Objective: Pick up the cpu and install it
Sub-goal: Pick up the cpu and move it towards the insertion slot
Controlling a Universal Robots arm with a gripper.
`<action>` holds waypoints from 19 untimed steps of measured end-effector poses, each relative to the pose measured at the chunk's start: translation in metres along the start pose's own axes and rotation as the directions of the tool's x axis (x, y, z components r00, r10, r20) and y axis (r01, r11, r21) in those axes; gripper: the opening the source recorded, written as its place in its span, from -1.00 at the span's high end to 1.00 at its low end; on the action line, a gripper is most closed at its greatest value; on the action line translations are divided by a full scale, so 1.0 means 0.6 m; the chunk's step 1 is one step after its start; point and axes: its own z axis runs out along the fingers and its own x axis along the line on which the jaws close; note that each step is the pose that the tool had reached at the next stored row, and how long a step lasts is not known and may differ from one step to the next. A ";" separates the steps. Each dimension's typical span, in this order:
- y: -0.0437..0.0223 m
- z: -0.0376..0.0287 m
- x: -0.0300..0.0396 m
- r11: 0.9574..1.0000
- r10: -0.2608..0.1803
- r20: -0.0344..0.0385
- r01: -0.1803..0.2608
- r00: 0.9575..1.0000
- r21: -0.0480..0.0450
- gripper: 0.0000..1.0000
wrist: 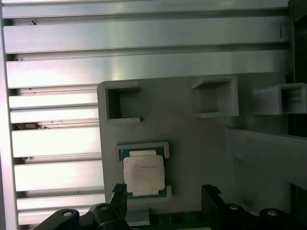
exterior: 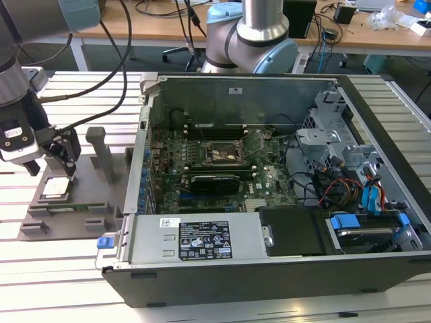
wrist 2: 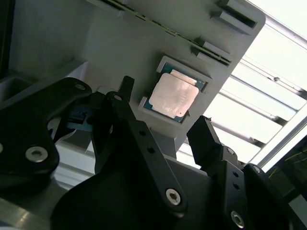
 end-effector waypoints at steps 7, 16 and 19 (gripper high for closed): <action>0.000 0.004 0.000 1.000 0.000 0.000 0.000 1.000 0.000 -0.44; 0.000 0.008 0.000 1.000 0.000 0.000 0.000 1.000 0.000 -0.44; 0.000 0.010 0.000 1.000 0.000 0.000 0.000 1.000 0.000 -0.44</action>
